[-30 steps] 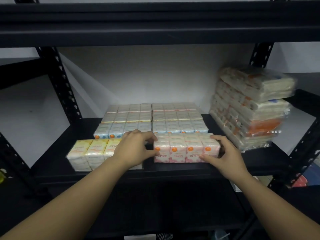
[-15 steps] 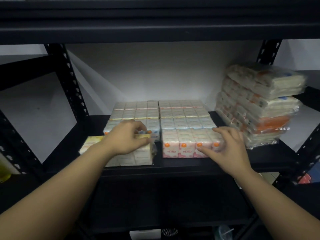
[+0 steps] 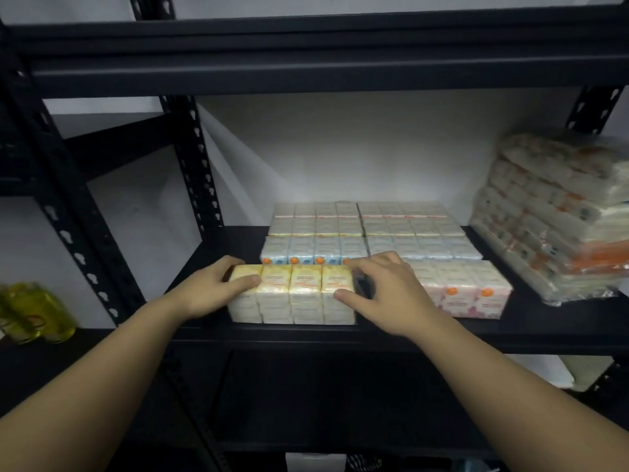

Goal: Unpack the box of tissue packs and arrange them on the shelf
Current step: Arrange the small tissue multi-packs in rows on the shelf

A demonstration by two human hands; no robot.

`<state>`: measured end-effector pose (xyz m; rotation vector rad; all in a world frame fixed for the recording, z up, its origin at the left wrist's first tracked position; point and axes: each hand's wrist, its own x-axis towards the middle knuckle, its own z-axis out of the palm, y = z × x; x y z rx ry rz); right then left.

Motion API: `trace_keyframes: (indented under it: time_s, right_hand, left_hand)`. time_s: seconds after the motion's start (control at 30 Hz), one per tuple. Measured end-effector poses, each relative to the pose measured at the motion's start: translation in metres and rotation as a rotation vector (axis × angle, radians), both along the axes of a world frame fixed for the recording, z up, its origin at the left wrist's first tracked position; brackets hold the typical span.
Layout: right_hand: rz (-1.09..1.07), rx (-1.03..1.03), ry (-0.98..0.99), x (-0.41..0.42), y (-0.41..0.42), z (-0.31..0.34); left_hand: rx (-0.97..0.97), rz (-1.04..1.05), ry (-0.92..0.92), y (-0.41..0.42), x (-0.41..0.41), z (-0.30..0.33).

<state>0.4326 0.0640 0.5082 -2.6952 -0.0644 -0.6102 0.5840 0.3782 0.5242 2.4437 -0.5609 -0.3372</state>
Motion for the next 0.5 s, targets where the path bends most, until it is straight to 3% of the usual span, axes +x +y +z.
trace_keyframes:
  time_s: [0.1, 0.37, 0.5]
  right_hand:
    - [0.000, -0.040, 0.081, 0.011, 0.017, 0.001]
    - [0.059, -0.068, 0.124, 0.018, 0.013, 0.009]
    - [0.077, 0.043, 0.176, 0.018, 0.004, 0.011]
  left_hand:
    - [-0.120, -0.066, 0.147, 0.016, -0.004, -0.006]
    - [-0.291, -0.017, 0.076, 0.036, -0.019, -0.014]
    - [-0.387, -0.013, 0.123, 0.024, -0.031, -0.009]
